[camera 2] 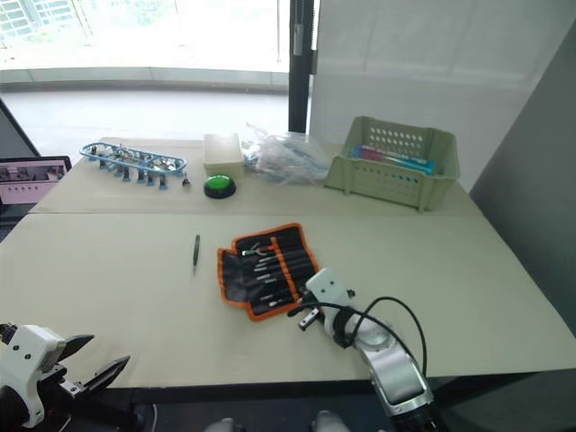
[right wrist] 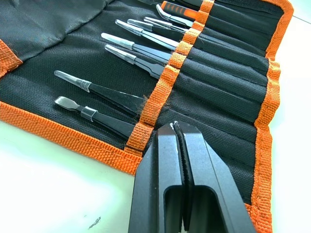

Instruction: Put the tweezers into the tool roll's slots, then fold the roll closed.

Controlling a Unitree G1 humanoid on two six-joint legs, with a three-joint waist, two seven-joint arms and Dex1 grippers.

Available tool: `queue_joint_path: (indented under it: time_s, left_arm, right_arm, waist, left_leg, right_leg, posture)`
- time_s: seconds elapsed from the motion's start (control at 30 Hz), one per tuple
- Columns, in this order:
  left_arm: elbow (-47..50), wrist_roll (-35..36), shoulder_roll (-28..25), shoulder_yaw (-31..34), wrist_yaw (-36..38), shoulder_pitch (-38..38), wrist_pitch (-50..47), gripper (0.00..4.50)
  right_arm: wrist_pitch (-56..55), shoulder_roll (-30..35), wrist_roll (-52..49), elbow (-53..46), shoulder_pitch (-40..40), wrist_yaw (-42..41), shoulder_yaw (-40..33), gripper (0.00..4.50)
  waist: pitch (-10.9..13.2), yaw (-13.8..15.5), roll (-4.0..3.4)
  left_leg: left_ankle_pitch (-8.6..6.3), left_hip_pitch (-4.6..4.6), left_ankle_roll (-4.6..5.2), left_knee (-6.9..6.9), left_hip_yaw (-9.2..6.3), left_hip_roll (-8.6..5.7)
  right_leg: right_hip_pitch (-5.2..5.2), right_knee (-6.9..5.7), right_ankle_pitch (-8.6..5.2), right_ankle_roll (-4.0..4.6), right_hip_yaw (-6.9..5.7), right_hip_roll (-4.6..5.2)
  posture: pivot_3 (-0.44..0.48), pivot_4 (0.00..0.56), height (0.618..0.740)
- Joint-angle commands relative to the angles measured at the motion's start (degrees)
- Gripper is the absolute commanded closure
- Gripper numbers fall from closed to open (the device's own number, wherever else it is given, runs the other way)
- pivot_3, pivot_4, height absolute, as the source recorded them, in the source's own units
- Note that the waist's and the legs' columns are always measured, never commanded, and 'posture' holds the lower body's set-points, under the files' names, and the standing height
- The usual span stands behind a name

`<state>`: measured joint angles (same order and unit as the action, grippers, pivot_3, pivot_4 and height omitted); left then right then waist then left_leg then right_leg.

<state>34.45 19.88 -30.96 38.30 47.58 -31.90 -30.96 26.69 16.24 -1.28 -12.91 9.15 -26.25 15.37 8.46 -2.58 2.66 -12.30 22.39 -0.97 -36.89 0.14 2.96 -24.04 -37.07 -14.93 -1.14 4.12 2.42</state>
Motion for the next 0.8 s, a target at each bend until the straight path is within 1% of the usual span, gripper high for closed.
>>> queue_joint_path:
  time_s: [0.03,0.1,0.17,0.23,0.3,0.43,0.6,0.8]
  left_arm:
    - [1.2,0.2,0.1,-2.6,-4.6,3.2,-1.0,0.03]
    - [1.5,1.0,0.5,-4.6,-6.7,5.6,-2.5,0.03]
    - [1.5,0.6,1.7,-7.6,-11.1,9.9,-4.9,0.03]
    - [0.4,-0.8,4.3,-12.7,-17.4,16.7,-8.2,0.03]
    - [-2.1,-2.8,7.6,-17.2,-23.6,23.5,-11.4,0.03]
    - [-8.1,-6.2,11.8,-23.6,-30.5,32.2,-13.5,0.03]
    - [-17.8,-10.8,14.1,-27.8,-37.4,38.8,-14.0,0.03]
    - [-25.1,-13.4,15.1,-30.6,-39.9,42.4,-12.4,0.03]
  right_arm:
    - [1.0,-0.1,0.0,1.6,-0.6,-1.1,1.8,4.5]
    - [1.1,-0.3,0.0,1.6,-0.6,-1.0,1.7,4.5]
    - [1.2,-0.4,0.1,1.6,-0.5,-0.8,1.6,4.5]
    - [1.2,-0.5,0.1,1.7,-0.4,-0.6,1.3,4.5]
    - [1.2,-0.6,0.1,1.7,-0.2,-0.4,1.1,4.5]
    - [1.1,-0.6,0.3,2.0,0.3,-0.1,0.6,4.5]
    - [1.2,-0.7,0.3,1.7,0.5,0.2,0.2,4.5]
    - [1.7,-0.5,0.3,0.9,0.2,0.8,-0.5,4.5]
  waist:
    - [0.0,0.0,0.0]
    - [0.0,-0.1,0.01]
    - [0.0,-0.1,0.01]
    - [0.0,0.0,0.02]
    - [0.0,0.1,0.06]
    - [-0.1,-0.3,0.22]
    - [-0.1,-0.5,0.16]
    - [-0.1,0.0,-0.04]
  left_leg:
    - [0.0,0.01,0.01,0.0,0.01,0.0]
    - [0.01,0.04,0.01,0.01,0.02,-0.01]
    - [0.01,0.03,0.02,0.01,0.03,-0.01]
    - [0.01,0.01,0.02,0.0,0.02,-0.03]
    - [0.01,-0.07,0.02,0.0,0.0,-0.05]
    - [0.01,-0.37,0.02,-0.01,-0.1,-0.1]
    - [0.01,-0.43,0.02,0.06,-0.23,-0.09]
    - [0.01,-0.47,0.02,0.06,-0.25,-0.12]
  right_leg:
    - [0.03,0.0,0.0,0.0,0.0,0.0]
    - [0.14,-0.01,0.01,-0.01,0.0,-0.03]
    - [0.16,-0.02,0.02,-0.02,0.01,-0.05]
    - [0.24,-0.03,0.06,-0.08,-0.01,-0.04]
    - [0.39,-0.02,0.2,-0.32,-0.03,-0.05]
    - [0.75,0.03,0.33,-0.52,0.01,-0.16]
    - [0.79,0.04,0.29,-0.47,0.01,-0.32]
    - [0.86,0.04,0.3,-0.49,0.03,-0.3]
  posture:
    - [0.0,0.15,0.738]
    - [0.0,0.15,0.738]
    - [0.0,0.15,0.738]
    - [0.0,0.15,0.738]
    - [0.0,0.15,0.738]
    - [0.0,0.15,0.738]
    - [0.0,0.15,0.738]
    - [0.0,0.15,0.738]
